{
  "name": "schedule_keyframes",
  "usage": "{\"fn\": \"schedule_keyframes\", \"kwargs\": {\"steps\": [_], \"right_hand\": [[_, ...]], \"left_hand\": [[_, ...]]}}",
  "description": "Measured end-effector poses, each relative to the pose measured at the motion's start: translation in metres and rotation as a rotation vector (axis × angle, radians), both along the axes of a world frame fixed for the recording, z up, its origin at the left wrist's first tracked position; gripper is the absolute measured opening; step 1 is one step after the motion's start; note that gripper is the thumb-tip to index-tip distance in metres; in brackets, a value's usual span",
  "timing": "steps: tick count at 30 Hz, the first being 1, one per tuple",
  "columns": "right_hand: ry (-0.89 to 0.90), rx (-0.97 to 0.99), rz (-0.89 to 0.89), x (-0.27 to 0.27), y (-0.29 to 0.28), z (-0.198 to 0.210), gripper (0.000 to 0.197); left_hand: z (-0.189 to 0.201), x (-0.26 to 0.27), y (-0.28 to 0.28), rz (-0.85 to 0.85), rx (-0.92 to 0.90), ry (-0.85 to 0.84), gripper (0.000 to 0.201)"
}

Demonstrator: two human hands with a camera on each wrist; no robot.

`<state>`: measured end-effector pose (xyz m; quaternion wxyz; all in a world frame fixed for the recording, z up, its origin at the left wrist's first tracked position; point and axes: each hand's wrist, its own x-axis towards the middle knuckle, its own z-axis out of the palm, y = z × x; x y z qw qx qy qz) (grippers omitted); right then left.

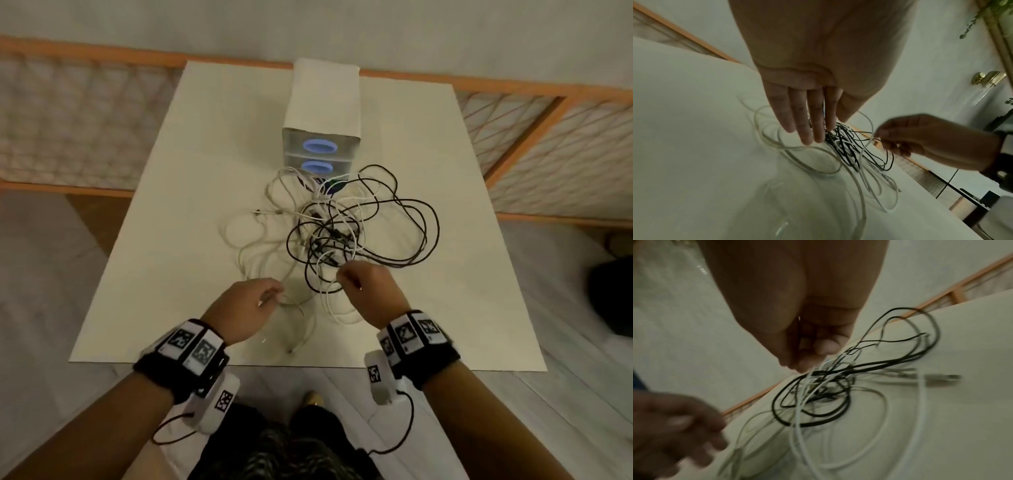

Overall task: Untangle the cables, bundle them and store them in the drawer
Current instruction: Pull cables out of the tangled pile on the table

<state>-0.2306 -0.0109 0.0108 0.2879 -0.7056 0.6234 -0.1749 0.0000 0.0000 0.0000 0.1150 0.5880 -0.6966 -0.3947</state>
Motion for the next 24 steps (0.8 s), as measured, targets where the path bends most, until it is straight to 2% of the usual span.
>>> {"fn": "schedule_keyframes", "kwargs": {"steps": [3,6,9,12,15,17,21,24], "right_hand": [[-0.052,-0.059,0.035,0.024,-0.014,-0.004,0.016],[0.055,0.109,0.096,0.042,-0.023,-0.011,0.024],[0.245,0.231,0.216,0.04,-0.019,-0.032,0.028],[0.234,0.217,0.146,0.026,-0.01,-0.045,0.032],[0.269,0.187,0.087,0.008,-0.009,-0.047,0.035],[0.261,0.155,0.069,0.001,-0.009,-0.043,0.036],[0.18,0.033,0.034,-0.006,0.003,-0.029,0.039],[0.178,-0.11,-0.018,-0.005,0.014,-0.018,0.037]], "left_hand": [[-0.006,-0.013,-0.02,0.069,-0.019,0.052,0.023],[-0.013,-0.032,-0.049,0.155,-0.106,0.084,0.02],[-0.03,-0.045,-0.074,0.105,-0.102,-0.06,0.019],[-0.05,-0.052,-0.084,0.055,-0.05,-0.23,0.027],[-0.062,-0.054,-0.084,-0.02,-0.093,-0.265,0.019],[-0.064,-0.051,-0.081,-0.025,-0.134,-0.186,0.016],[-0.056,-0.043,-0.071,0.108,-0.265,0.021,0.016],[-0.041,-0.042,-0.063,0.19,-0.275,0.136,0.017]]}}
